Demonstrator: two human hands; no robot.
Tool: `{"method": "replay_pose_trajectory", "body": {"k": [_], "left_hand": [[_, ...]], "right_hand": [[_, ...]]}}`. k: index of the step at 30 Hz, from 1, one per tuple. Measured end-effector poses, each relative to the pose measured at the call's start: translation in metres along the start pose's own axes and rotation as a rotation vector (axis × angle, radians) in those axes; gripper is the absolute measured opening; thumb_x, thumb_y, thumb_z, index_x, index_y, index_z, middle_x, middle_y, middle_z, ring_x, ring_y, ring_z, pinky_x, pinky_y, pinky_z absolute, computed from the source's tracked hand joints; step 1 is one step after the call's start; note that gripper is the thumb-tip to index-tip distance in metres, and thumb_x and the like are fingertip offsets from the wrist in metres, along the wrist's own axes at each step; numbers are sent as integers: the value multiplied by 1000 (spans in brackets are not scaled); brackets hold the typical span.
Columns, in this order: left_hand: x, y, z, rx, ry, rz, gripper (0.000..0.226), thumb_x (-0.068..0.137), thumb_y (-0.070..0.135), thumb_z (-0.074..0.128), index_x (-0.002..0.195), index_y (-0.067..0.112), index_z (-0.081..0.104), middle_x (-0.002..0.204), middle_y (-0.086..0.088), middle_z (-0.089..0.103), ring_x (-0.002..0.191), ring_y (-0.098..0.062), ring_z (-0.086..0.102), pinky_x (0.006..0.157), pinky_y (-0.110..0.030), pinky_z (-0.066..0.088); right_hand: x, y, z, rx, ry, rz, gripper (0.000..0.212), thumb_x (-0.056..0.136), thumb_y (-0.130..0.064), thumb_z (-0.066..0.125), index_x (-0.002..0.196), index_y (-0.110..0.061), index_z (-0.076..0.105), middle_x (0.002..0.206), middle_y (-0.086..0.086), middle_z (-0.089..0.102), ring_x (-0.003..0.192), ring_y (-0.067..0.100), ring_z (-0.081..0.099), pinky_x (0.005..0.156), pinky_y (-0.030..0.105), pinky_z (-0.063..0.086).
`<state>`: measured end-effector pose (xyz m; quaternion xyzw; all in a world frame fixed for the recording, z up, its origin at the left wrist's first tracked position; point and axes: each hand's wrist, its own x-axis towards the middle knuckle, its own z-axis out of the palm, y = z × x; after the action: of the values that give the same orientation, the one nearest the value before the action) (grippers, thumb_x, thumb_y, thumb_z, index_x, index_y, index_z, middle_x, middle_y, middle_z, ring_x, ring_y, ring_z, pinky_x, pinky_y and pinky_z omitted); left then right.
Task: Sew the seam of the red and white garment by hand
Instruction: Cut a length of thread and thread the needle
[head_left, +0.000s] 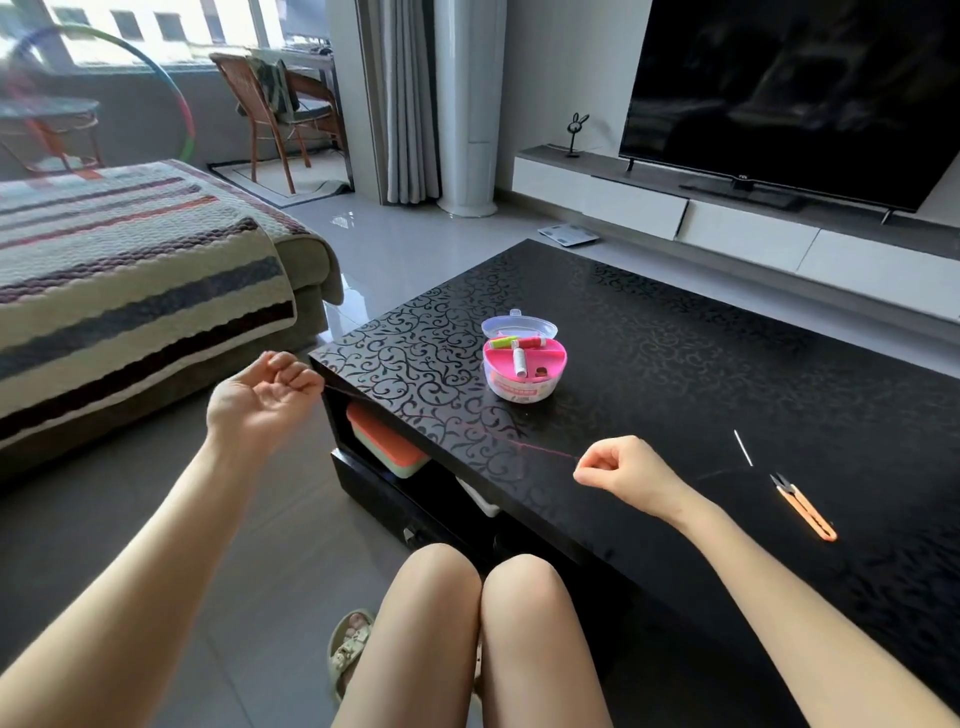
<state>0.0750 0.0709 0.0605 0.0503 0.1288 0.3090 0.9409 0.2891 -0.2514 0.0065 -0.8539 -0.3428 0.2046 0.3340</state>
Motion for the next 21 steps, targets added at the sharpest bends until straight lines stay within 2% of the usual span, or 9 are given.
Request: {"method": "replay_pose_trajectory", "body": {"k": [3, 5, 6, 8, 10, 12, 14, 16, 21], "left_hand": [[4, 24, -12, 41, 98, 69, 37, 48, -13, 61, 64, 12, 39, 59, 2, 37, 52, -11, 25, 56, -23, 23], [7, 35, -18, 64, 155, 92, 28, 65, -7, 55, 64, 14, 37, 59, 3, 36, 51, -11, 25, 56, -22, 22], [7, 40, -19, 70, 178, 104, 22, 70, -3, 49, 64, 14, 37, 58, 3, 36, 51, -11, 25, 56, -22, 22], [8, 47, -21, 89, 206, 118, 17, 72, 0, 43, 63, 14, 37, 56, 2, 36, 50, -11, 24, 55, -22, 21], [8, 53, -20, 112, 225, 137, 17, 71, 0, 42, 62, 14, 37, 53, 2, 35, 49, -11, 23, 54, -21, 20], [8, 58, -20, 115, 247, 145, 21, 74, 0, 40, 59, 14, 37, 52, 2, 34, 48, -10, 23, 53, -20, 19], [9, 63, -22, 102, 266, 144, 34, 89, 2, 35, 57, 14, 36, 52, 2, 32, 48, -10, 22, 53, -20, 19], [11, 66, -25, 90, 283, 143, 38, 97, 6, 28, 61, 15, 33, 53, 2, 30, 48, -11, 22, 53, -20, 19], [14, 68, -34, 100, 326, 120, 38, 99, 8, 25, 63, 16, 30, 51, 2, 29, 47, -11, 21, 53, -20, 20]], "right_hand": [[5, 6, -7, -37, -1, 6, 14, 79, -18, 73, 67, -24, 72, 68, -5, 70, 68, 8, 62, 71, 29, 50], [6, 8, -14, 8, -6, 5, 10, 80, -15, 74, 71, -20, 74, 72, -3, 72, 72, 9, 65, 72, 24, 50], [6, 6, -17, 49, -17, 1, 7, 81, -14, 74, 74, -17, 75, 72, -2, 72, 71, 9, 65, 69, 20, 49], [3, 4, -25, 170, -60, 9, 6, 82, -12, 73, 78, -8, 74, 61, -4, 65, 53, 10, 55, 52, 17, 40], [1, 6, -33, 319, -110, 32, 15, 82, -16, 74, 77, -2, 71, 48, -4, 41, 45, 12, 29, 45, 21, 22], [1, 9, -40, 452, -126, 42, 33, 73, -33, 80, 73, -3, 68, 49, -5, 27, 47, 10, 18, 45, 20, 18], [1, 12, -43, 553, -96, 40, 56, 51, -52, 87, 70, -4, 67, 49, -5, 24, 45, 8, 17, 42, 19, 18], [1, 15, -46, 611, -42, 38, 69, 38, -60, 89, 69, -3, 65, 49, -5, 24, 43, 7, 18, 42, 20, 19], [3, 17, -53, 678, 9, 21, 69, 33, -59, 91, 65, -3, 67, 48, -5, 24, 43, 7, 19, 42, 20, 19]]}}
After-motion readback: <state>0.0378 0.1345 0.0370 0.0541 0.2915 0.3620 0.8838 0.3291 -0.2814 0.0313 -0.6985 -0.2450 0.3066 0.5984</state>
